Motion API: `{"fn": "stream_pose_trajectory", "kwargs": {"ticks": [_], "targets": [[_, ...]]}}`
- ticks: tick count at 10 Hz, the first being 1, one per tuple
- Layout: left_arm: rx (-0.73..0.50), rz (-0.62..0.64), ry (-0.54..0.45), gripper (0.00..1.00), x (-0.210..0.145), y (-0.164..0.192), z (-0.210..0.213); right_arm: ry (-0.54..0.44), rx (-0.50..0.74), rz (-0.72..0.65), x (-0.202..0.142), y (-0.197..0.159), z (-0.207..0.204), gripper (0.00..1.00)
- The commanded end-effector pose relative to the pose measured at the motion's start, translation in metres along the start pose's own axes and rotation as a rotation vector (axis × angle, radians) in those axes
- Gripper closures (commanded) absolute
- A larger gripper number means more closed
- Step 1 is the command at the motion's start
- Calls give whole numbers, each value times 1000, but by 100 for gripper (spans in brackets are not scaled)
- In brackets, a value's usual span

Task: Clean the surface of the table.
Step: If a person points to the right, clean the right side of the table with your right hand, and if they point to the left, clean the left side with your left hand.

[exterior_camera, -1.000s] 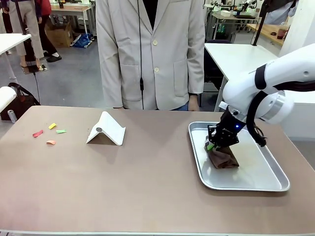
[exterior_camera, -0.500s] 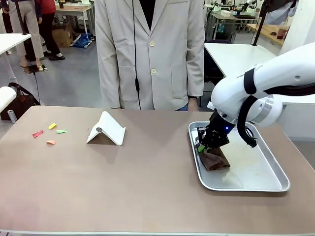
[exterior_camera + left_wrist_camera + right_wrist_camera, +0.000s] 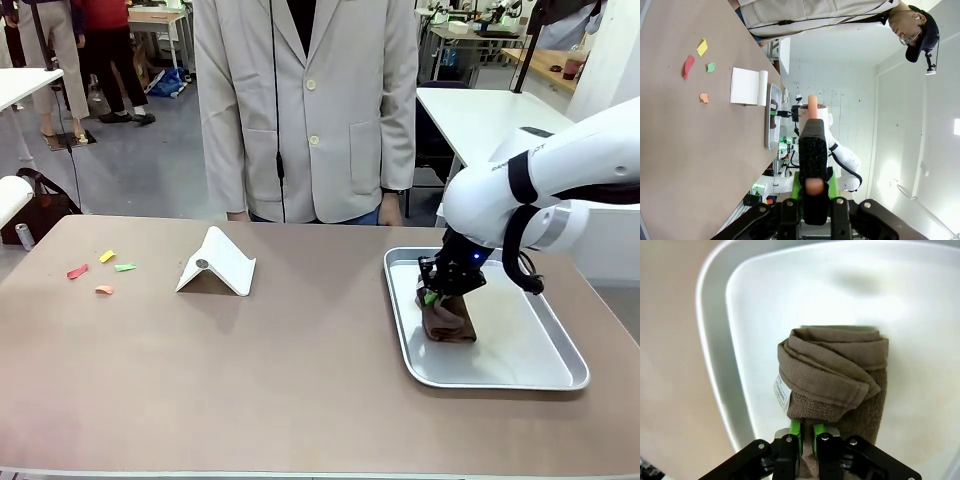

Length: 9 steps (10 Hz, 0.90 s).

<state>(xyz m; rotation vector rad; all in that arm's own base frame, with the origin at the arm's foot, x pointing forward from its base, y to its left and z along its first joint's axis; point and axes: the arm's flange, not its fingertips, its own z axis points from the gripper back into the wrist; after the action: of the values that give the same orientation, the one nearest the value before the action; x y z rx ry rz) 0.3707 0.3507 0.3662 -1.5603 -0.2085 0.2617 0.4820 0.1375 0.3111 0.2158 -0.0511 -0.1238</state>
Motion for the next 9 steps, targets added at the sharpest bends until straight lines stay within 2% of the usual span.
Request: {"fn": "stream_pose_trajectory", "kwargs": {"ticks": [1,7,9], "targets": [[-6,-3,3,100,-4,-5,0,1,-56,-76,3,-28,4,89],[-6,-3,3,100,-4,-5,0,-22,34,-266,4,-120,35,89],[-6,-3,3,100,-4,-5,0,-36,214,-290,3,-139,49,89]]}}
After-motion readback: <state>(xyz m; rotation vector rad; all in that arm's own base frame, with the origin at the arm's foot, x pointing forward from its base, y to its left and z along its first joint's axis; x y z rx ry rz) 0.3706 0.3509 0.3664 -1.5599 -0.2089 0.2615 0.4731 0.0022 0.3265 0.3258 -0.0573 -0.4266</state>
